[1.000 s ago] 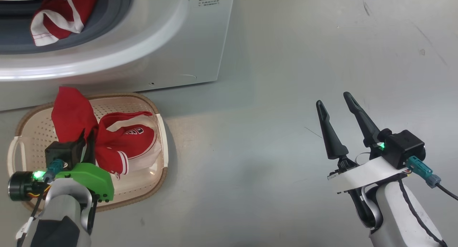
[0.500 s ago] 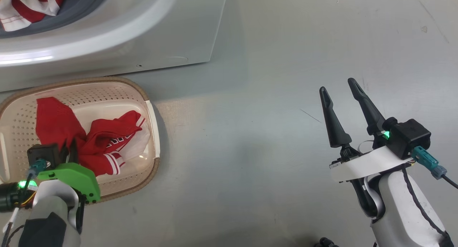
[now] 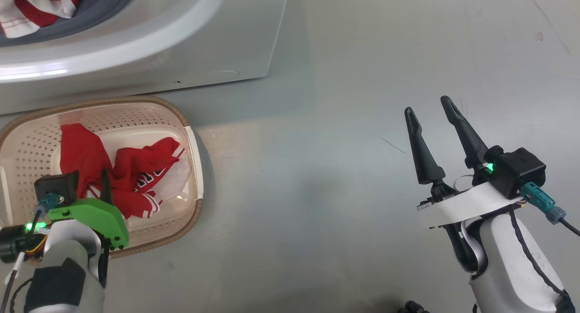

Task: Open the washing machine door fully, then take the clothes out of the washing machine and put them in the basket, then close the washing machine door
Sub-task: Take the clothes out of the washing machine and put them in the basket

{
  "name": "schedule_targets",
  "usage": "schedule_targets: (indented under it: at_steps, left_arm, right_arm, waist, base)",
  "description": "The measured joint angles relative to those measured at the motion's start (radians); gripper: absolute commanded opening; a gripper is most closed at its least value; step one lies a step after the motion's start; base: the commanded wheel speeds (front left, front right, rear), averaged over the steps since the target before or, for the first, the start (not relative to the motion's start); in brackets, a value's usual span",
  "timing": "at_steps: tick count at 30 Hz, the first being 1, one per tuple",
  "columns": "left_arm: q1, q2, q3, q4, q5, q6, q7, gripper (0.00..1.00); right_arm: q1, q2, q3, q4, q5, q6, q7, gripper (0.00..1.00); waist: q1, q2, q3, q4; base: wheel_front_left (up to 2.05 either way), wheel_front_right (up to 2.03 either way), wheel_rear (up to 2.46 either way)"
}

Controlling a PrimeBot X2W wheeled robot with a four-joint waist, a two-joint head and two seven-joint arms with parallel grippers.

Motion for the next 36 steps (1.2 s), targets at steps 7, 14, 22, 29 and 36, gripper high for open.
schedule_targets:
  at_steps: [7,14,22,29,36]
  left_arm:
    - [0.0,-0.007,-0.009,0.04,0.001,0.006,-0.022,1.0]
    - [0.0,-0.021,-0.017,0.051,0.001,0.004,-0.033,1.0]
    - [0.0,-0.031,-0.034,0.021,0.002,-0.029,-0.041,1.0]
    - [0.002,-0.036,-0.055,-0.103,0.015,-0.046,-0.041,1.0]
    - [0.04,-0.051,-0.089,-0.225,0.029,-0.062,-0.044,1.0]
  right_arm:
    - [-0.004,0.0,-0.005,0.015,-0.003,0.0,0.0,1.0]
    - [-0.004,0.003,-0.005,0.026,-0.003,0.0,0.0,1.0]
    - [-0.004,0.008,-0.008,0.046,-0.001,0.0,0.0,1.0]
    - [0.015,0.012,-0.016,0.063,-0.001,0.0,0.0,1.0]
    - [0.064,0.011,-0.033,0.078,0.001,0.0,0.0,1.0]
  waist:
    - [0.0,0.0,-0.026,0.009]
    - [0.0,0.0,-0.073,0.02]
    - [0.0,0.0,-0.15,0.036]
    - [0.0,0.0,-0.221,0.052]
    - [0.0,0.0,-0.307,0.074]
  base:
    - [0.0,0.0,0.0]
    - [0.0,0.0,0.0]
    - [0.0,0.0,0.0]
    - [0.0,0.0,0.0]
    - [0.0,0.0,0.0]
